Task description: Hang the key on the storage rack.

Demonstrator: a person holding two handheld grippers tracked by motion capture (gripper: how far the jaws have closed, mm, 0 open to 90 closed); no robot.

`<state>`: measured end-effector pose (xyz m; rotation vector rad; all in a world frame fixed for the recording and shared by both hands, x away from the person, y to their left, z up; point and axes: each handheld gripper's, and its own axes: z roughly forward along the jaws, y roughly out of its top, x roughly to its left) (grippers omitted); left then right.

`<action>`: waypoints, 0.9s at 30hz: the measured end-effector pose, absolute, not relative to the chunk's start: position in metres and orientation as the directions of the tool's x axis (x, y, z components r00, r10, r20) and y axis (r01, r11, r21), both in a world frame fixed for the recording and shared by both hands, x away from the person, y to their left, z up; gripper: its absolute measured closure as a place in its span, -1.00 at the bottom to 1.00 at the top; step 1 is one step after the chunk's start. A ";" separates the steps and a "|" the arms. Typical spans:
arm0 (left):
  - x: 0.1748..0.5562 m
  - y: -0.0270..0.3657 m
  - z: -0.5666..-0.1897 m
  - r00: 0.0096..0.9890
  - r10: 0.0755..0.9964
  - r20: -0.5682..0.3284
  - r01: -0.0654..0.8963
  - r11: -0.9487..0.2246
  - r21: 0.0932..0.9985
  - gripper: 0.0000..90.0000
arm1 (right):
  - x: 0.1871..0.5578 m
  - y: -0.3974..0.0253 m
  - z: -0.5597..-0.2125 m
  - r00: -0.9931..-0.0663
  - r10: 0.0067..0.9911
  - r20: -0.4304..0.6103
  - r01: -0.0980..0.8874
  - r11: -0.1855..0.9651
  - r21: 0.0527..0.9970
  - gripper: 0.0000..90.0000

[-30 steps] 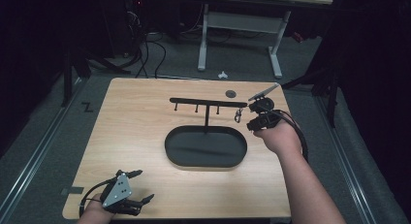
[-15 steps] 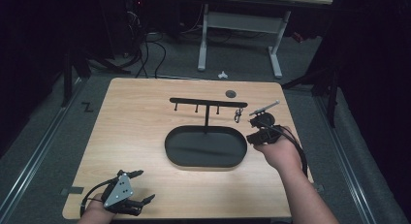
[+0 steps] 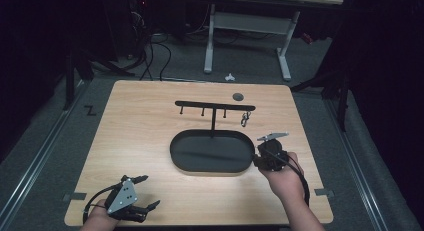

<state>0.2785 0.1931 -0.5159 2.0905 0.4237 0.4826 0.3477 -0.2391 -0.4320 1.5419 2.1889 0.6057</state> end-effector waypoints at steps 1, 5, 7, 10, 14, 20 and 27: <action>0.279 0.193 -0.516 0.864 0.472 0.175 0.112 -0.519 0.847 -0.66 | 0.345 -0.240 -0.435 -0.317 0.946 -0.070 0.769 0.299 0.565 0.41; 0.279 0.193 -0.516 0.863 0.475 0.173 0.114 -0.518 0.848 -0.66 | 0.329 -0.240 -0.455 -0.307 0.950 -0.058 0.732 0.275 0.624 0.37; 0.279 0.193 -0.517 0.864 0.473 0.174 0.114 -0.520 0.847 -0.66 | 0.322 -0.239 -0.464 -0.306 0.951 -0.047 0.717 0.263 0.645 0.36; 0.279 0.192 -0.517 0.864 0.473 0.173 0.115 -0.520 0.846 -0.66 | 0.310 -0.236 -0.479 -0.307 0.951 -0.045 0.697 0.257 0.669 0.33; 0.280 0.193 -0.517 0.862 0.477 0.170 0.119 -0.517 0.848 -0.66 | 0.300 -0.234 -0.492 -0.316 0.948 -0.033 0.678 0.250 0.691 0.27; 0.280 0.194 -0.517 0.857 0.489 0.164 0.127 -0.509 0.851 -0.66 | 0.281 -0.236 -0.512 -0.330 0.943 -0.037 0.608 0.242 0.756 0.23; 0.280 0.190 -0.518 0.856 0.489 0.169 0.130 -0.520 0.844 -0.66 | 0.269 -0.233 -0.517 -0.352 0.935 -0.045 0.544 0.244 0.803 0.07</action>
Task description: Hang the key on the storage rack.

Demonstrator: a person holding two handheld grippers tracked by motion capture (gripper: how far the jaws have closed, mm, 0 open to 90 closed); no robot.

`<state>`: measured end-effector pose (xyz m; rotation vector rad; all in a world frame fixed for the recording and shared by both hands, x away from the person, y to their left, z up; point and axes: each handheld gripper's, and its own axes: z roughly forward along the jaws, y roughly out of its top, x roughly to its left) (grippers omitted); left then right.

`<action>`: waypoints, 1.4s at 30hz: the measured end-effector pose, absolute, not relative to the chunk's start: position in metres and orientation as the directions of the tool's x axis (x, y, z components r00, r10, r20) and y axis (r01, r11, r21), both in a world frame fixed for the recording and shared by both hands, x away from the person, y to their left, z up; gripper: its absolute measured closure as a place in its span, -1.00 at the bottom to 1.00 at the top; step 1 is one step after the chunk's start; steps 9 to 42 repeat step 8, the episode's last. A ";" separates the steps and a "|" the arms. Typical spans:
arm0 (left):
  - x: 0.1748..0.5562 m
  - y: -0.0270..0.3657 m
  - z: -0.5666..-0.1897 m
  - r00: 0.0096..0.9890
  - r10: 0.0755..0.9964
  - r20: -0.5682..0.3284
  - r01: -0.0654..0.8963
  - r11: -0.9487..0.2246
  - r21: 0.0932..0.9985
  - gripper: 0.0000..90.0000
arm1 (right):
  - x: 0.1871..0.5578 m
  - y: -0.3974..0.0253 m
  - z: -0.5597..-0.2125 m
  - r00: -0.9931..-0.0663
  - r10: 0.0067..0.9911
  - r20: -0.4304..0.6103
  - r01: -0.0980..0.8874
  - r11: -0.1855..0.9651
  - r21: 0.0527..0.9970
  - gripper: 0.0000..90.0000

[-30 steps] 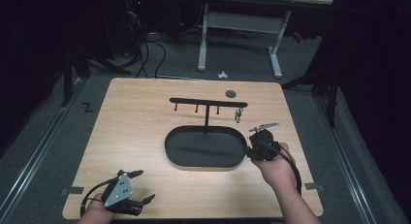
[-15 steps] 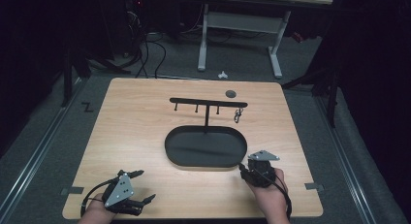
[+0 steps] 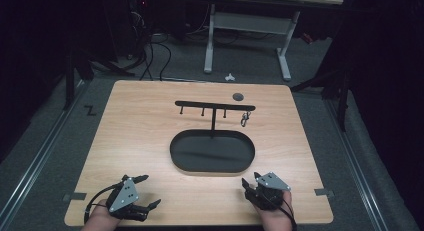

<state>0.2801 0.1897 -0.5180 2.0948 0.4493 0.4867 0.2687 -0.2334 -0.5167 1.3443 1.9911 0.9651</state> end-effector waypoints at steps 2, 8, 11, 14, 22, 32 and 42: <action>0.279 0.189 -0.518 0.857 0.484 0.174 0.125 -0.525 0.842 -0.66 | 0.271 -0.233 -0.519 -0.358 0.933 -0.036 0.546 0.241 0.803 0.06; 0.280 0.192 -0.518 0.859 0.483 0.172 0.123 -0.520 0.845 -0.66 | 0.272 -0.233 -0.521 -0.352 0.935 -0.034 0.555 0.238 0.797 0.05; 0.280 0.192 -0.518 0.859 0.483 0.172 0.123 -0.520 0.845 -0.66 | 0.272 -0.233 -0.521 -0.352 0.935 -0.034 0.555 0.238 0.797 0.05; 0.280 0.192 -0.518 0.859 0.483 0.172 0.123 -0.520 0.845 -0.66 | 0.272 -0.233 -0.521 -0.352 0.935 -0.034 0.555 0.238 0.797 0.05; 0.280 0.192 -0.518 0.859 0.483 0.172 0.123 -0.520 0.845 -0.66 | 0.272 -0.233 -0.521 -0.352 0.935 -0.034 0.555 0.238 0.797 0.05; 0.280 0.192 -0.518 0.859 0.483 0.172 0.123 -0.520 0.845 -0.66 | 0.272 -0.233 -0.521 -0.352 0.935 -0.034 0.555 0.238 0.797 0.05; 0.280 0.192 -0.518 0.859 0.483 0.172 0.123 -0.520 0.845 -0.66 | 0.272 -0.233 -0.521 -0.352 0.935 -0.034 0.555 0.238 0.797 0.05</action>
